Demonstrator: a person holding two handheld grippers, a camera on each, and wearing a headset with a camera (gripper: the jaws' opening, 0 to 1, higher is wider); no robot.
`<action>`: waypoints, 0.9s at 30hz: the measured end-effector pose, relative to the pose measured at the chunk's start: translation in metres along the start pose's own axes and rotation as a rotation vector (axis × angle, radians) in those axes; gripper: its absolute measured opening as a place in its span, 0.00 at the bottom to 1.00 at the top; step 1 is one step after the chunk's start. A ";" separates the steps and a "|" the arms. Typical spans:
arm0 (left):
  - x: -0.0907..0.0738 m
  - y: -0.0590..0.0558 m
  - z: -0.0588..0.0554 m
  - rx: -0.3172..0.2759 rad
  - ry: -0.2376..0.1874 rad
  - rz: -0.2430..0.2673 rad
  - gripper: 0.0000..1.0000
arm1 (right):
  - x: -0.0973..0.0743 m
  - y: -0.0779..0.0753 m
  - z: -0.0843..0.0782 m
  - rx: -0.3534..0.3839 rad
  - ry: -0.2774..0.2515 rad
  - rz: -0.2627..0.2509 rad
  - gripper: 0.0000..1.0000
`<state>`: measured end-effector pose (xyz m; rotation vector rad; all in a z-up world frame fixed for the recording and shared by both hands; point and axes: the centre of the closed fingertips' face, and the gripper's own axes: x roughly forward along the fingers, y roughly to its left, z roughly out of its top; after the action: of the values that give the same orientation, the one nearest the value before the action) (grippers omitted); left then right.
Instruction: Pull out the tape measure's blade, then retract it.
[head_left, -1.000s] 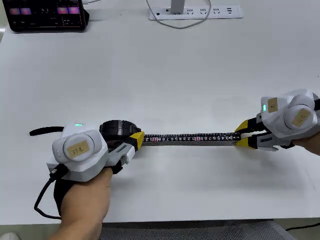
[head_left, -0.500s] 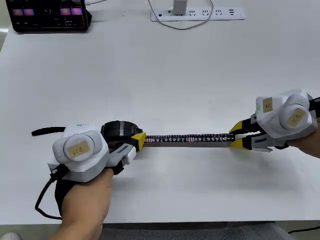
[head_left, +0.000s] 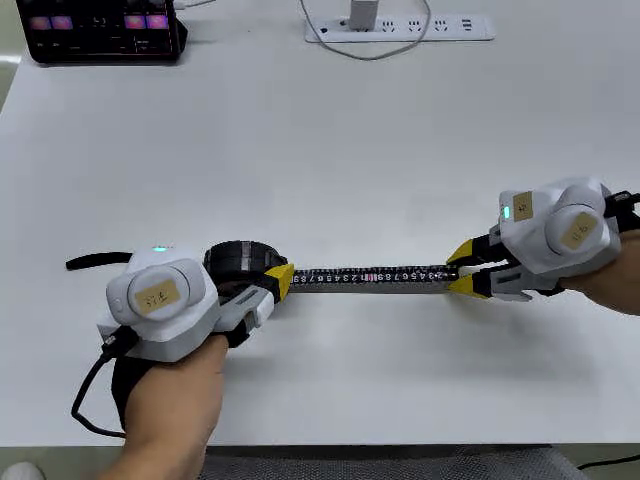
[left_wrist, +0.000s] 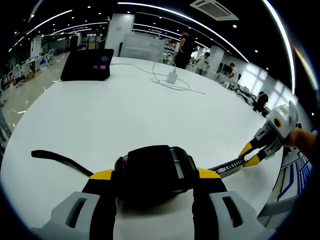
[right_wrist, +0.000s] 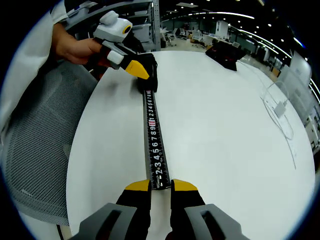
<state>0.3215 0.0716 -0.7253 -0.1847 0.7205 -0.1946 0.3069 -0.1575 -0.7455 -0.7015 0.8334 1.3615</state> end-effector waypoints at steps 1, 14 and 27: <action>0.000 0.000 0.000 -0.002 0.000 0.000 0.57 | 0.001 0.000 0.001 0.000 -0.003 0.003 0.11; 0.000 0.000 0.000 -0.012 0.002 -0.005 0.57 | 0.007 0.001 0.014 -0.006 -0.019 0.013 0.11; 0.001 0.001 -0.001 -0.020 0.001 -0.009 0.57 | 0.014 0.000 0.027 -0.017 -0.031 0.023 0.10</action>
<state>0.3218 0.0718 -0.7265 -0.2066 0.7232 -0.1960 0.3100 -0.1271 -0.7425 -0.6839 0.8085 1.3984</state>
